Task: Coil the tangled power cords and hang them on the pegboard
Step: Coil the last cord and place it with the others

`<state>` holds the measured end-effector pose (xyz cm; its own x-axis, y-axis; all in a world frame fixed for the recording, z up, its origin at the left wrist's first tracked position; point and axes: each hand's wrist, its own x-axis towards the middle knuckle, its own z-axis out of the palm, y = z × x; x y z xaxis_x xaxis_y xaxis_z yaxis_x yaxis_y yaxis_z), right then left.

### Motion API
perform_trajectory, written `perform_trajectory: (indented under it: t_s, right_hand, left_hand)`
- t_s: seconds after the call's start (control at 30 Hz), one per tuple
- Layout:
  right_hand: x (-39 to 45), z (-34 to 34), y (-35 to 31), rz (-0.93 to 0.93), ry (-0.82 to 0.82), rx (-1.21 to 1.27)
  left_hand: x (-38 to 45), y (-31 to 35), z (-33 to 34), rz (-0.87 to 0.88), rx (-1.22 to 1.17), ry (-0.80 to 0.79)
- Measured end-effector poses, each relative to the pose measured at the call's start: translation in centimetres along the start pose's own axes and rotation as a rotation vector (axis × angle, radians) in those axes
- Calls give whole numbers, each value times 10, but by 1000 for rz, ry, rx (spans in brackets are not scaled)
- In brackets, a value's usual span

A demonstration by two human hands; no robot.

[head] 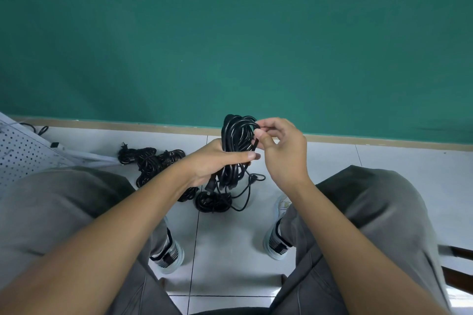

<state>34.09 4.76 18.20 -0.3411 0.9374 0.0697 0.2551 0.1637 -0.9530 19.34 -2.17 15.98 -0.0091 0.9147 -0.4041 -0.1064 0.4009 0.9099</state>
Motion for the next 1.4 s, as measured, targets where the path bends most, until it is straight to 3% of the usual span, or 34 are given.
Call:
perform_trajectory:
  t_s: [0.17, 0.27, 0.37, 0.5, 0.63, 0.77, 0.9, 1.0, 1.1, 1.3, 1.4]
  right_hand:
    - [-1, -1, 2, -114, 64, -177]
    - [3, -3, 3, -50, 57, -176]
    - [2, -1, 8, 135, -104, -86]
    - [-15, 12, 15, 333, -491, -23]
    - [-17, 17, 10, 379, -592, -1]
    - [-20, 14, 9, 390, -732, -114]
    - [-19, 6, 14, 209, -697, -146]
    - [-17, 1, 13, 107, -682, -169]
    - [-14, -4, 7, 84, -578, -102]
    - [-1, -9, 0, 155, -236, 9]
    - [1, -7, 1, 192, -159, -66]
  left_hand:
    - [1, -6, 7, -44, -90, -43]
    - [1, -9, 11, -76, -204, -41]
    - [-1, -2, 15, -20, -320, 32]
    - [3, 10, 0, 59, -520, 209]
    - [7, 10, -19, 62, -612, 415]
    - [14, 5, -31, 46, -553, 610]
    - [19, -4, -41, 174, -137, 754]
    - [19, -9, -34, 278, 76, 674]
    - [18, -14, -26, 239, 217, 532]
    - [2, -10, -3, 145, 208, 267]
    - [-4, -3, 5, 111, 17, 119]
